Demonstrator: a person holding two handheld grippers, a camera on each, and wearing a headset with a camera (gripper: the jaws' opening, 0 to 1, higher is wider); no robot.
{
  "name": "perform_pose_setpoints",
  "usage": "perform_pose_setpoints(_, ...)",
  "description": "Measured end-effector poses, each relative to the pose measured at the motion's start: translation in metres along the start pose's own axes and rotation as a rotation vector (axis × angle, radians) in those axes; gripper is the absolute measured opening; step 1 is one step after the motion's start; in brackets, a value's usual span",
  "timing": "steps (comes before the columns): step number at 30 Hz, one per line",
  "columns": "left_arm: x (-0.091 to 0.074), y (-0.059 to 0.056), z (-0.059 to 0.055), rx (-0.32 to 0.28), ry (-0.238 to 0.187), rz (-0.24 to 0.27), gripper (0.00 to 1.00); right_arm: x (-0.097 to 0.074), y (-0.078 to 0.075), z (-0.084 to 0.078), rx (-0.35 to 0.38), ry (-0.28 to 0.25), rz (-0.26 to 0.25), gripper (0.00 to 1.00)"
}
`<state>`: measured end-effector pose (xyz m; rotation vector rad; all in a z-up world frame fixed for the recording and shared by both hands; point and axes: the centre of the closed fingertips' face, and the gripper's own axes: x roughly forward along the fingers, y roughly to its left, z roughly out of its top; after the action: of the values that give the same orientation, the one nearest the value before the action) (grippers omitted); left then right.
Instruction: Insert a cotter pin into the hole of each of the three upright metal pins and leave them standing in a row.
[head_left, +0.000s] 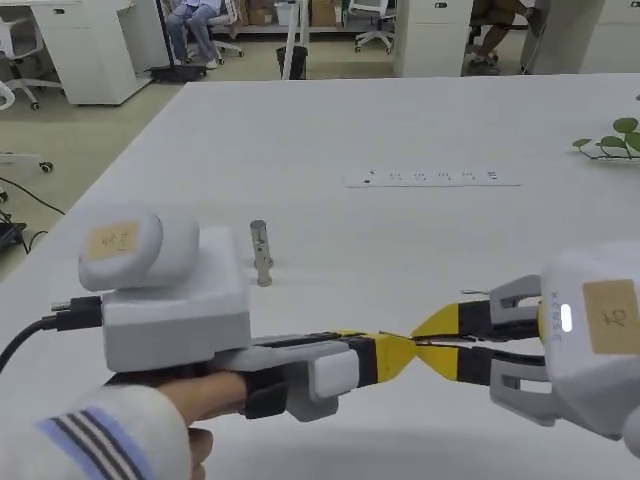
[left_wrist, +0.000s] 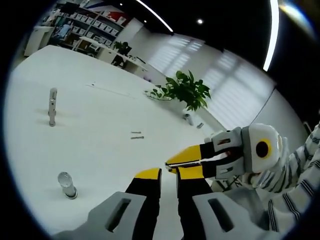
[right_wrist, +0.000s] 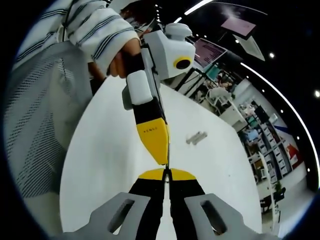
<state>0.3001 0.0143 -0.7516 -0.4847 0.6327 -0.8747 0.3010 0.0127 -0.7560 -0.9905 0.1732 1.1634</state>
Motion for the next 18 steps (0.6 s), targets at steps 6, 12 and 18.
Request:
perform_pose_setpoints(6, -0.0007, 0.0002, 0.0028, -0.024, -0.012, 0.001, 0.05, 0.0004, 0.0001, 0.0028, -0.009, -0.004, -0.006, 0.02)
perform_pose_setpoints(12, -0.0012, 0.0014, -0.0011, -0.031, 0.004, 0.004, 0.02, 0.0016, 0.001, 0.0034, -0.008, -0.006, -0.009, 0.02)
perform_pose_setpoints(18, -0.002, 0.0036, -0.0019, -0.058, -0.003, 0.007, 0.02, 0.0023, 0.0024, 0.0032, -0.013, -0.006, -0.007, 0.02)
